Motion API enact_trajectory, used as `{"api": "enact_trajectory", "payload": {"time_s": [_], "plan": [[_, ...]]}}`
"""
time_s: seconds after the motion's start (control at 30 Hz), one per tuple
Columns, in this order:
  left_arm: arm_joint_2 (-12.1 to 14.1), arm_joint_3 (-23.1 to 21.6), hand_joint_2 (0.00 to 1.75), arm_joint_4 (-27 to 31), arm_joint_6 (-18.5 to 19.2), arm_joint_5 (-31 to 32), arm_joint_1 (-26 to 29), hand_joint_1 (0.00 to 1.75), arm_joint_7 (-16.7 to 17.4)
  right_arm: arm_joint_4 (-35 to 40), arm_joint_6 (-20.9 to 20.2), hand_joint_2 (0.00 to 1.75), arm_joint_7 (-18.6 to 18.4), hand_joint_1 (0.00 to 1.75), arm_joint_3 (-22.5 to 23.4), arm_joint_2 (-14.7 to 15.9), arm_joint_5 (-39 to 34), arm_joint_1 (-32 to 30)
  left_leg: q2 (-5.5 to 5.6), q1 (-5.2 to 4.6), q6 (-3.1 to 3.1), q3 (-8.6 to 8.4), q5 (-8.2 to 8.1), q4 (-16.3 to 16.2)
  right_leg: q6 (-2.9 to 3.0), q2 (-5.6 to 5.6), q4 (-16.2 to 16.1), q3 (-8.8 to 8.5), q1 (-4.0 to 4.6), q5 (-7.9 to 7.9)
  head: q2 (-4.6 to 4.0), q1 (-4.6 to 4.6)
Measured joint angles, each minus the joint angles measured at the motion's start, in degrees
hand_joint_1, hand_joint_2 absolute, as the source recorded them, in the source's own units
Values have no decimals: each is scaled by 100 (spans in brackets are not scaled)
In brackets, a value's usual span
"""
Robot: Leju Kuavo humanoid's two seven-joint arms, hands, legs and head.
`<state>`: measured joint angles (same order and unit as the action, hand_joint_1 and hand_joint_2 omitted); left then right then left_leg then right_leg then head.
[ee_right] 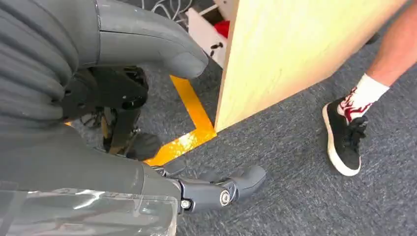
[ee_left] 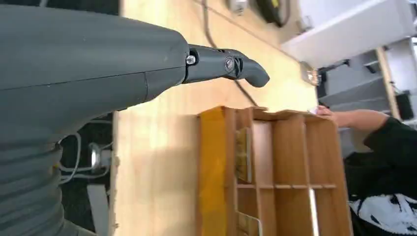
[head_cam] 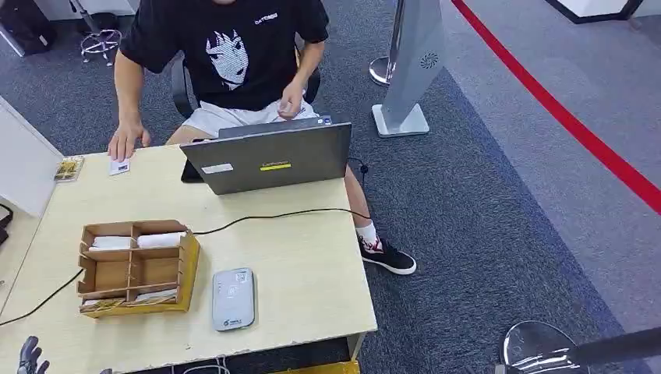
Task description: Pass the card to the sensor for recognition and then transmit it.
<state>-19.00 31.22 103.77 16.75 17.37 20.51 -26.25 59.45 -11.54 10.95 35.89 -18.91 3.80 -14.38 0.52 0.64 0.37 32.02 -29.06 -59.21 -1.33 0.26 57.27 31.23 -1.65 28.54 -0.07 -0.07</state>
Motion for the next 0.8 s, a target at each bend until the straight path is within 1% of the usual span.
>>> {"api": "enact_trajectory", "payload": {"time_s": [0.1,0.37,0.43,0.6,0.63,0.67,0.8], "plan": [[103,-356,175,277,-220,405,32,0,2,0,61,175,4,0,0,-7,185,32,2,0,0,1,0,0,0,-4,0,0,0,0,0,-2],[355,-1206,175,823,-733,1601,-15,0,310,0,74,175,11,0,11,-11,737,128,1,0,-1,0,1,0,0,-2,0,1,0,0,0,0],[483,-1456,175,932,-864,1932,-74,0,428,-7,76,175,13,0,17,-15,898,169,2,0,-1,-1,1,0,0,-1,0,1,0,0,0,-2],[809,-1867,175,967,-1067,2614,-379,0,747,-66,66,175,33,0,72,-20,1276,247,1,0,-2,0,1,0,0,-1,0,1,0,0,0,-4],[832,-1878,175,967,-1074,2636,-394,0,760,-70,66,175,35,0,74,-20,1289,250,2,0,-2,0,1,0,0,-1,0,1,0,0,0,-4],[947,-2001,175,960,-1111,2840,-536,0,848,-109,61,175,48,0,103,-20,1412,275,1,1,-2,0,1,0,1,0,0,2,0,0,0,-2],[1225,-2182,175,846,-1161,3302,-910,0,1062,-245,50,175,79,0,186,-20,1698,345,1,0,-2,0,2,0,1,0,1,3,0,-1,0,-4]]}}
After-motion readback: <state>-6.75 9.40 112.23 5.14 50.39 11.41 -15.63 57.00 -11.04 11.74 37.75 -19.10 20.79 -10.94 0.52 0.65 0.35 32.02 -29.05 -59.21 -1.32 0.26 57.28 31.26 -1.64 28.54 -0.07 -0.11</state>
